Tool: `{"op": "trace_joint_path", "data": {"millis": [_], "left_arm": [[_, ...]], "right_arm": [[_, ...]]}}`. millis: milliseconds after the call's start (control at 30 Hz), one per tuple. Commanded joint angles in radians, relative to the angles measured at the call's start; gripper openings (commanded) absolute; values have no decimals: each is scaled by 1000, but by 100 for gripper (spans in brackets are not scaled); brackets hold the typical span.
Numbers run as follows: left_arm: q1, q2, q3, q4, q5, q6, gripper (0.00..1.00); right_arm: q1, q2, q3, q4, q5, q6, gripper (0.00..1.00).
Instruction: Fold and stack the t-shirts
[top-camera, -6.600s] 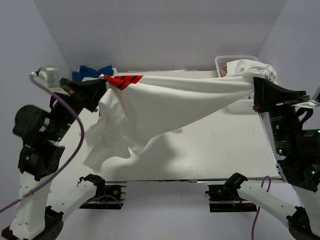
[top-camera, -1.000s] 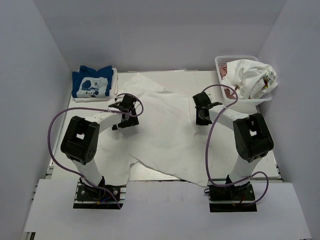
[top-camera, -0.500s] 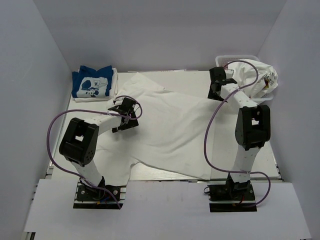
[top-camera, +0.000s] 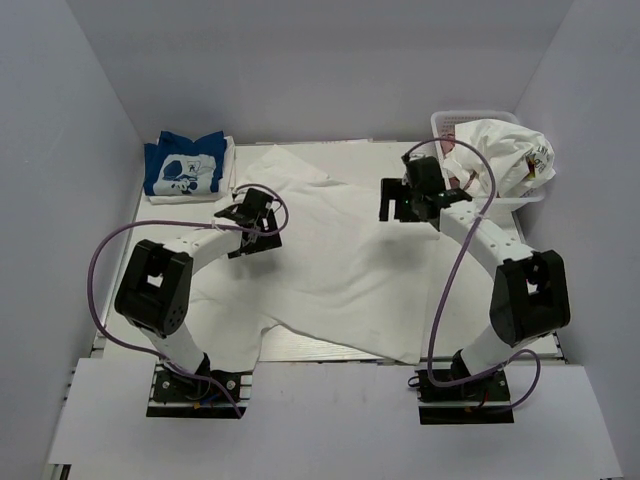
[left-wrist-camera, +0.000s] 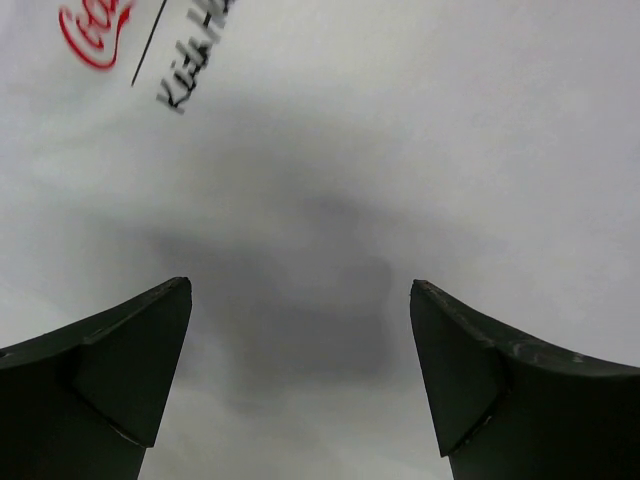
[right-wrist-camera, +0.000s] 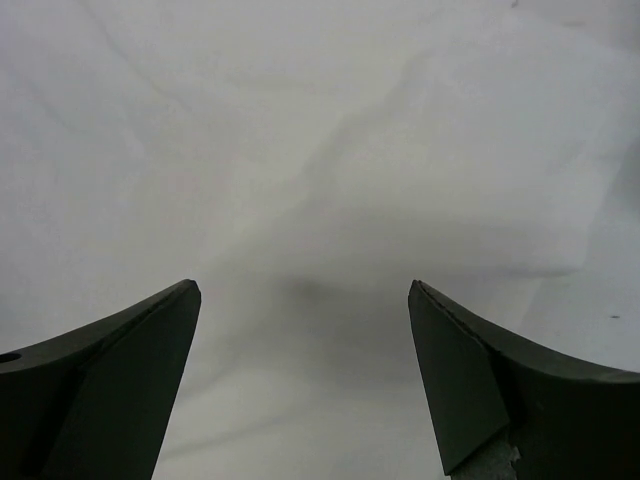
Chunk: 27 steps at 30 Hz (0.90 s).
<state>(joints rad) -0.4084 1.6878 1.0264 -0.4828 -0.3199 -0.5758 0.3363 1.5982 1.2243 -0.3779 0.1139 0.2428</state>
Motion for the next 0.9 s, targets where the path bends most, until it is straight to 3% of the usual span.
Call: {"op": "trace_joint_path", "data": {"millis": [0,67,167,500,600,733,867], "left_arm": [[-3,-68,96,12,2,25,100],[8,-44,142,36,2,49,100],[19,21,254,61,-19,83,100],[19,570,809,-77,-50,191,100],[19,726,1064,-163,-62,201,100],[28,825,1169,-163,-44,202,100],[48,865,1178,-73,59,191,100]], "right_arm": [[36,-21,-84,34,-85,32,90],[52,-15,-163,84,-82,41,90],[56,75,-103,15,-9,78,90],[43,252,10,-62,121,130,90],[35,327,81,-84,133,125,90],[15,459,210,-130,130,106,90],[-29,656,392,-213,141,66,90]]}}
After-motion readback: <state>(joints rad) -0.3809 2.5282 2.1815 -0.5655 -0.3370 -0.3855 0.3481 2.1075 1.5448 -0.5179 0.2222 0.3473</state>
